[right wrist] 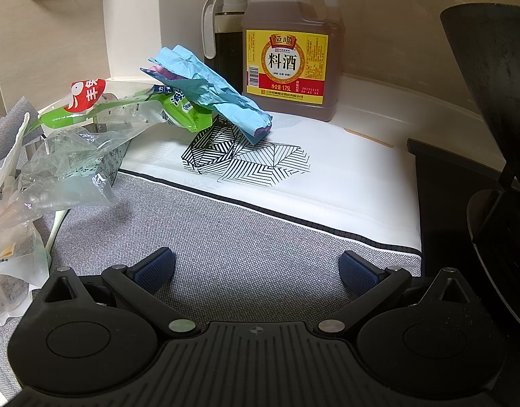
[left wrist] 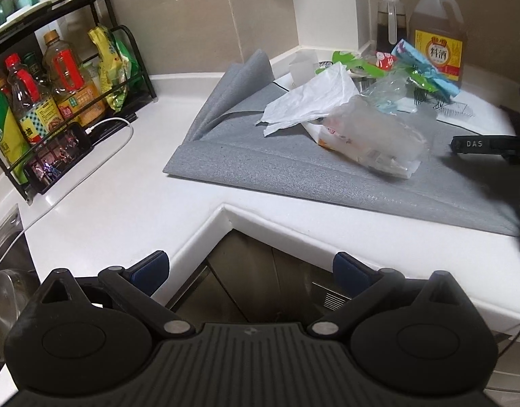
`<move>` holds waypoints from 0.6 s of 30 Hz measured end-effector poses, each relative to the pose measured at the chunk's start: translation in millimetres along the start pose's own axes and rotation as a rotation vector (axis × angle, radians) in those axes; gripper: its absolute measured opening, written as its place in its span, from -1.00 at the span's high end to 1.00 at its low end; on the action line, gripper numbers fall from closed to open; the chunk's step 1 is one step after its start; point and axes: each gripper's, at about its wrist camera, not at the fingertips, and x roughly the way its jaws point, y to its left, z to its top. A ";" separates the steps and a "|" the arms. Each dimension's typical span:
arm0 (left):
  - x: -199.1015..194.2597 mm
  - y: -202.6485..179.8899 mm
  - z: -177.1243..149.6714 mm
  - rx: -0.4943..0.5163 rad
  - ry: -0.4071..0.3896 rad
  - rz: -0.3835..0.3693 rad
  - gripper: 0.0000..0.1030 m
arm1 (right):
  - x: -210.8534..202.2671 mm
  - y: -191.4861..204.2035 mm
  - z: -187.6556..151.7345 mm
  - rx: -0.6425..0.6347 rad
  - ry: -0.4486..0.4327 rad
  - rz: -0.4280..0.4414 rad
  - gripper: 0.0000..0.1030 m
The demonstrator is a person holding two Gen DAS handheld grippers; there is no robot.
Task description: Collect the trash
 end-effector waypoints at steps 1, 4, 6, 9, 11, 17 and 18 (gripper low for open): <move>-2.4 1.4 -0.8 -0.005 -0.004 0.001 -0.99 | -1.1 -0.7 -0.7 -0.001 -0.001 -0.001 -1.00; -11.1 6.2 -3.4 -0.021 -0.018 0.000 -0.99 | -1.3 -2.0 0.0 0.005 0.000 -0.002 -1.00; -17.0 10.0 -4.3 -0.031 -0.025 -0.001 -0.99 | -0.9 -1.0 1.6 0.009 -0.001 -0.014 -1.00; -26.6 17.0 -8.1 -0.047 -0.042 -0.001 -0.99 | -9.7 2.9 1.9 -0.012 0.030 -0.022 -1.00; -32.1 22.1 -11.1 -0.057 -0.050 -0.004 -0.99 | -36.0 3.0 -3.5 -0.003 -0.005 -0.032 -1.00; -47.0 26.4 -21.4 -0.080 -0.071 -0.029 -0.99 | -155.4 15.1 -33.8 -0.077 -0.224 0.031 -1.00; -50.2 26.7 -24.2 -0.083 -0.079 -0.033 -0.99 | -173.7 17.4 -41.1 -0.088 -0.254 0.050 -1.00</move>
